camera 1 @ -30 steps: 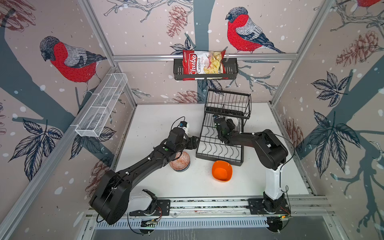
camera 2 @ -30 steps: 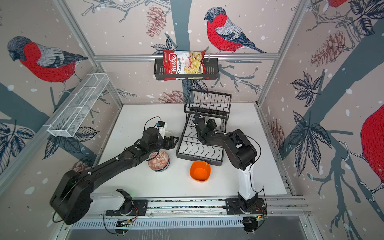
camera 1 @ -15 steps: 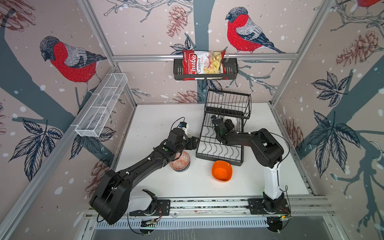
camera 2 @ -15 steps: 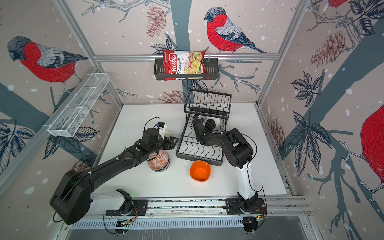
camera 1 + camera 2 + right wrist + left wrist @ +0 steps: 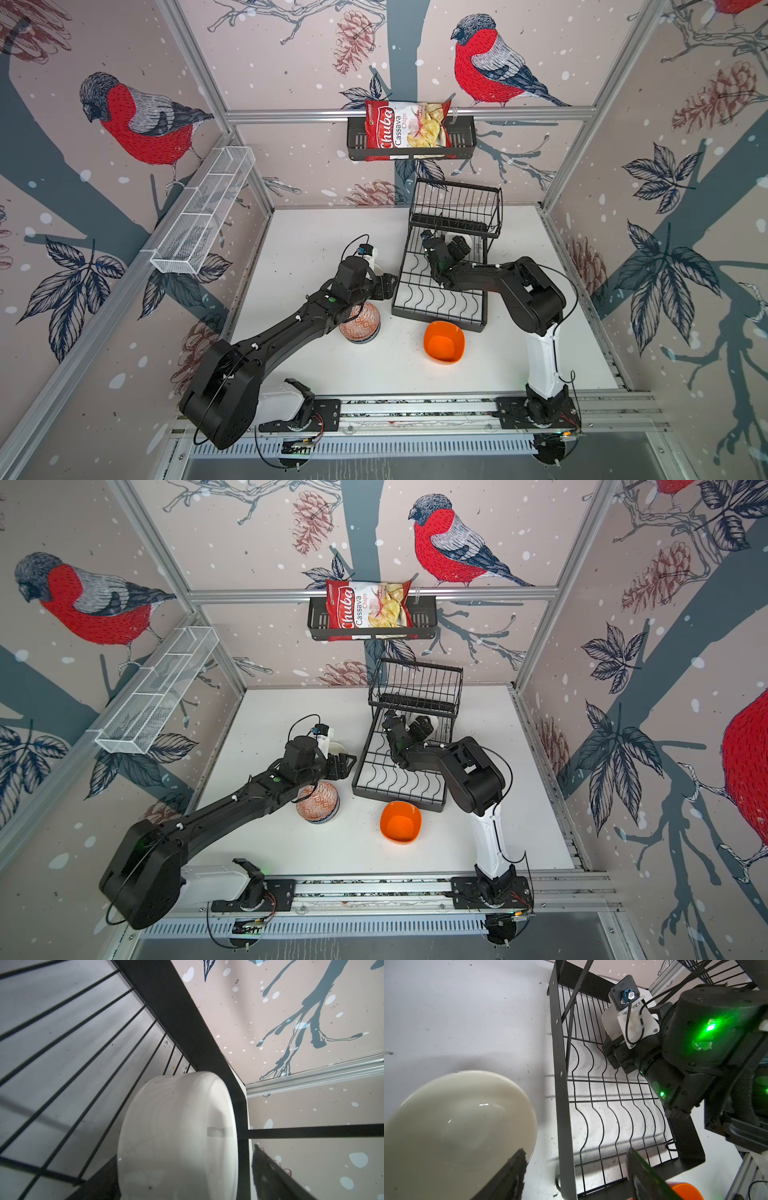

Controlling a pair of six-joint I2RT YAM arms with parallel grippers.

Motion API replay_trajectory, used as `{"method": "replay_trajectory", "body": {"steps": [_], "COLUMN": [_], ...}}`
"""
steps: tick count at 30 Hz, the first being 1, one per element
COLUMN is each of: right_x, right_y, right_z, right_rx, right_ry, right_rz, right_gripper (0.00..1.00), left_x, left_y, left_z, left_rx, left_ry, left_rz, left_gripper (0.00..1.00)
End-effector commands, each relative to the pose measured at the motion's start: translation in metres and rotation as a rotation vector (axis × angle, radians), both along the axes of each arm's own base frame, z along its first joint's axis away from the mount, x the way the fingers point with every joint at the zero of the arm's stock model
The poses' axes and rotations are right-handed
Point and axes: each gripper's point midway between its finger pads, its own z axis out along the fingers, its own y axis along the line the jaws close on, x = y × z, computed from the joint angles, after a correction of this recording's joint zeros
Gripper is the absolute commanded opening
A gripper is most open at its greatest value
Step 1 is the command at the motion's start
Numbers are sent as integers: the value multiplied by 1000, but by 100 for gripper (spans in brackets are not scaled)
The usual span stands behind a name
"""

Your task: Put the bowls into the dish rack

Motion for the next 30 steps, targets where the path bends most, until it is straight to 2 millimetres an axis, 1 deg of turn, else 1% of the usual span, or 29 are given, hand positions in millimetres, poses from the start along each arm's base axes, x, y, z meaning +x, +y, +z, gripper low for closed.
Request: {"method": "replay_trajectory", "body": {"steps": [1,12,17,21,25,30], "right_x": [-2,-4,-1,5,10,14], "right_y": [8,16,22,24,22,12], "right_z": [3,7,17,24,22,15], "right_rx": [70,129,201,242,245,198], "right_ry": [4,14,-7,-28,-35,-51], "right_rz": [25,42,50,37,17,-27], "right_gripper": [97,98,98,97,95,91], "left_x": [2,3,3,3,3,2], "left_y": [2,3,3,3,4,4], "left_z": [1,0,-2,-1,-2,-3], "left_rx": [5,8,12,10,11,11], "left_ry": [-14,-12,-8,-8,-9,-6], "left_rz": [6,9,8,7,11,11], "left_gripper": [76,76,76,76,76,76]}}
